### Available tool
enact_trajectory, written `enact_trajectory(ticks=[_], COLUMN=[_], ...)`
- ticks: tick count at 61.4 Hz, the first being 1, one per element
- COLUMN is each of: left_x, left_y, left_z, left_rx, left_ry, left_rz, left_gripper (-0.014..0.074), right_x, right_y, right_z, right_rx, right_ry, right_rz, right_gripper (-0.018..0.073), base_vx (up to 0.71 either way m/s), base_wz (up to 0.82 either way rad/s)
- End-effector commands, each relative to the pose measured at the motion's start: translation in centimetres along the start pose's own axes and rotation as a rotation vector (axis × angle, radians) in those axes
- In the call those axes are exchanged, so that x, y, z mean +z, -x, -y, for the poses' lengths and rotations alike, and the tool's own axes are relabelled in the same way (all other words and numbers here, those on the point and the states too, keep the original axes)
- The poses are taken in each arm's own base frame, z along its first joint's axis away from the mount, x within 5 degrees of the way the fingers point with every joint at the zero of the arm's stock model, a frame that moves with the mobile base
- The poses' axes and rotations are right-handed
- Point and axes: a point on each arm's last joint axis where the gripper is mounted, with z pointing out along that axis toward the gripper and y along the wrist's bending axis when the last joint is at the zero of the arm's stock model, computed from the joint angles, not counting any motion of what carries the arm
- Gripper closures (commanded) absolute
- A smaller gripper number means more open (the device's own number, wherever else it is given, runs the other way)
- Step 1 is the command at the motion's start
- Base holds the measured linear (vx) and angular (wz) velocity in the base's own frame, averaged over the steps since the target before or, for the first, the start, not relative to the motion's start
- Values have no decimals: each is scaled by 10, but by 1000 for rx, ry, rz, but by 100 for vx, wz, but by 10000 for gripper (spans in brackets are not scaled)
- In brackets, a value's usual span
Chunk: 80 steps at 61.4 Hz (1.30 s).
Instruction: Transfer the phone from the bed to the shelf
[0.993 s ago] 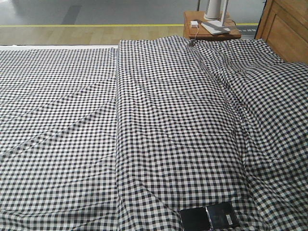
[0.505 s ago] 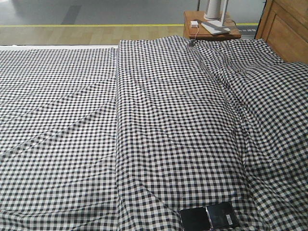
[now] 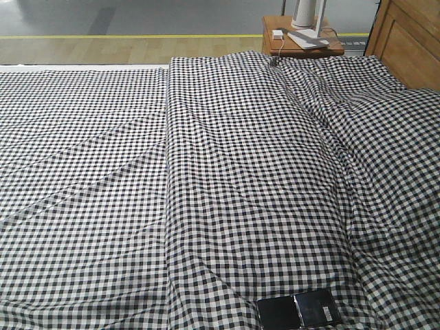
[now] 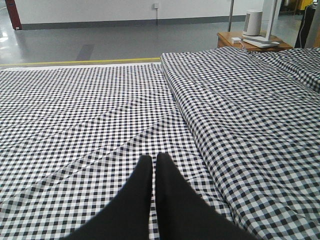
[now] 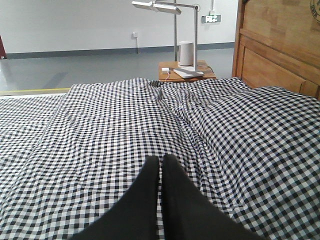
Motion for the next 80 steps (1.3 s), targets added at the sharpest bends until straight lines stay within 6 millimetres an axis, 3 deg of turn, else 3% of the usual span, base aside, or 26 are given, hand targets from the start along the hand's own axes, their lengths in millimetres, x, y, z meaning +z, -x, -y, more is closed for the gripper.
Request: enact_trajectory(ticks=[1, 12, 36, 62, 72, 80], left_x=[0, 0, 0, 0, 0, 0], left_y=[6, 6, 6, 6, 6, 6], left_z=[-1, -1, -1, -1, -1, -1], left_rx=[-10, -10, -10, -10, -10, -10], left_ry=[5, 5, 5, 5, 5, 5], left_rz=[75, 75, 75, 75, 75, 75], left_gripper=[596, 596, 596, 596, 596, 596], right_x=[0, -1, -10, -47, -47, -35], right_y=[6, 11, 43, 136, 174, 199], right_z=[0, 0, 0, -6, -8, -9], right_rx=[-10, -9, -103, -148, -154, -153], right_ry=[-6, -6, -25, -39, -35, -27], right_rz=[81, 138, 443, 669, 619, 516], right_gripper=[568, 568, 565, 564, 564, 564], base_vx=[0, 0, 0, 0, 0, 0], base_wz=[0, 0, 0, 0, 0, 0])
